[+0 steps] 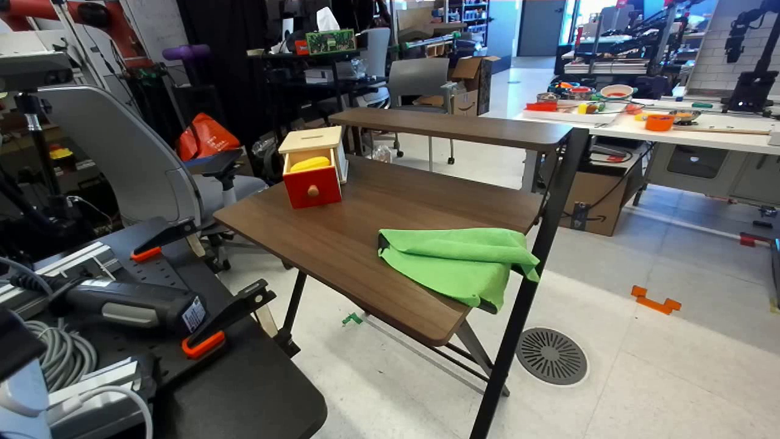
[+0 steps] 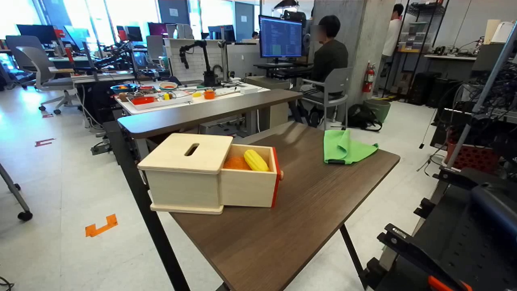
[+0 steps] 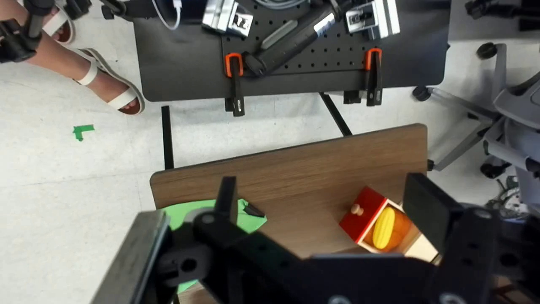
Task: Unfold the green cloth
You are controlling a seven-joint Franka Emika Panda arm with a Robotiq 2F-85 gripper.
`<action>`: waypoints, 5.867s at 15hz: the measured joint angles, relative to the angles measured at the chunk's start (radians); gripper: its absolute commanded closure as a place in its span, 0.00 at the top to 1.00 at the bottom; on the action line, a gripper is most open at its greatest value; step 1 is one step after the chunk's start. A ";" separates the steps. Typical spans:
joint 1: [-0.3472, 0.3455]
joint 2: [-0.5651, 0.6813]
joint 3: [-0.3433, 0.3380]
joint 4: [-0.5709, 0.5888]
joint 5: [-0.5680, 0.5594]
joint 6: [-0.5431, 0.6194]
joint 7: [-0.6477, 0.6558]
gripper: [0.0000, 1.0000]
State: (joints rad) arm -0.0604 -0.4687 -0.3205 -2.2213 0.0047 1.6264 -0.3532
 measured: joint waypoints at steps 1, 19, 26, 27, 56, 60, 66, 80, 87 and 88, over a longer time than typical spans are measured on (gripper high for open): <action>0.000 0.025 0.010 -0.017 0.016 0.068 0.020 1.00; -0.069 0.798 0.137 0.057 0.229 0.989 0.247 1.00; -0.096 0.943 0.160 0.145 0.222 0.986 0.301 1.00; -0.096 0.941 0.161 0.145 0.222 0.986 0.301 1.00; -0.040 1.270 0.149 0.342 0.175 1.103 0.572 0.20; -0.040 1.281 0.146 0.353 0.175 1.103 0.572 0.00; -0.040 1.282 0.145 0.362 0.175 1.103 0.572 0.00; 0.016 1.211 0.225 0.404 0.175 1.299 0.554 0.00; 0.065 1.345 0.255 0.450 0.113 1.384 0.500 0.00; 0.070 1.365 0.255 0.462 0.102 1.387 0.497 0.00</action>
State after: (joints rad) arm 0.0098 0.8966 -0.0655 -1.7597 0.1069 3.0129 0.1438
